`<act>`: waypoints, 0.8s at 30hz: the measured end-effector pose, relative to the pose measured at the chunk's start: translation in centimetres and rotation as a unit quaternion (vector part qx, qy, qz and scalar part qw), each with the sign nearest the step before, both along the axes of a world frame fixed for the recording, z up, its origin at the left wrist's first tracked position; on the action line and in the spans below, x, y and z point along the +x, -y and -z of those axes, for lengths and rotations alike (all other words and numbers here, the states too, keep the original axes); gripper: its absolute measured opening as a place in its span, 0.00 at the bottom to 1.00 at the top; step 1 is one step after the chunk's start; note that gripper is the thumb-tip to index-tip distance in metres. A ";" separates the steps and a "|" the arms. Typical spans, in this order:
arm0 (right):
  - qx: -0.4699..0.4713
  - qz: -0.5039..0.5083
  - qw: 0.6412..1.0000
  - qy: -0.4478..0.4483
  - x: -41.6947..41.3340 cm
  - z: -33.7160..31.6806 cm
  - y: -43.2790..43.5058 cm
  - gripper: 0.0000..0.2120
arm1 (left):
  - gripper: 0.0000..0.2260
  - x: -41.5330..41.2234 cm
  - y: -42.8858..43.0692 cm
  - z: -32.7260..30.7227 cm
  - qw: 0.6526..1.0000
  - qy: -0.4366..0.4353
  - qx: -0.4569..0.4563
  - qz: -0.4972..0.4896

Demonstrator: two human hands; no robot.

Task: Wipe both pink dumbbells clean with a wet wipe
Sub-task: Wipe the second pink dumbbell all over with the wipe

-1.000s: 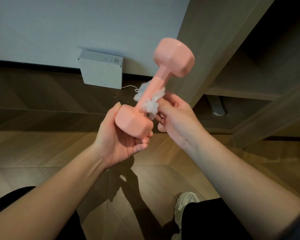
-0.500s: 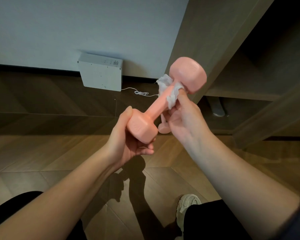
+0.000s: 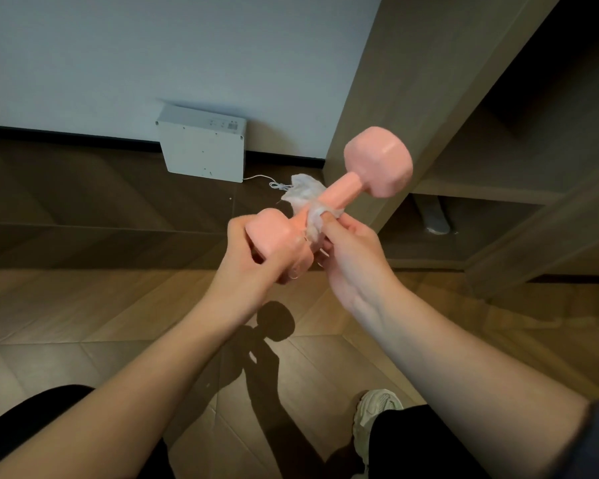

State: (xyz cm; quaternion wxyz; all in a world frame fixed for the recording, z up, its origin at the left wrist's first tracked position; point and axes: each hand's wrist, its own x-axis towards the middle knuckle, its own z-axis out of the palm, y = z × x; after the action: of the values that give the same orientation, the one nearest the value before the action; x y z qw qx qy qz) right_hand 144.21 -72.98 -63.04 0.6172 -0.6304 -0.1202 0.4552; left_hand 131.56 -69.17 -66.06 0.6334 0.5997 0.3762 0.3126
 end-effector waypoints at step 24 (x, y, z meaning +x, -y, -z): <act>0.191 0.007 0.956 -0.221 1.8 -3.6 0.4 0.17 | 0.33 -1.4 -1.1 -1.6 0.918 0.210 -0.330 0.067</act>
State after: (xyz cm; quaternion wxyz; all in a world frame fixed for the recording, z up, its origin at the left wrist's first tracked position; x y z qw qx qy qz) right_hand 146.02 -73.36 -59.48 0.7402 -0.3855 -0.0612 0.5474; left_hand 130.17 -68.06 -64.42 0.8793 0.3012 0.2748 0.2463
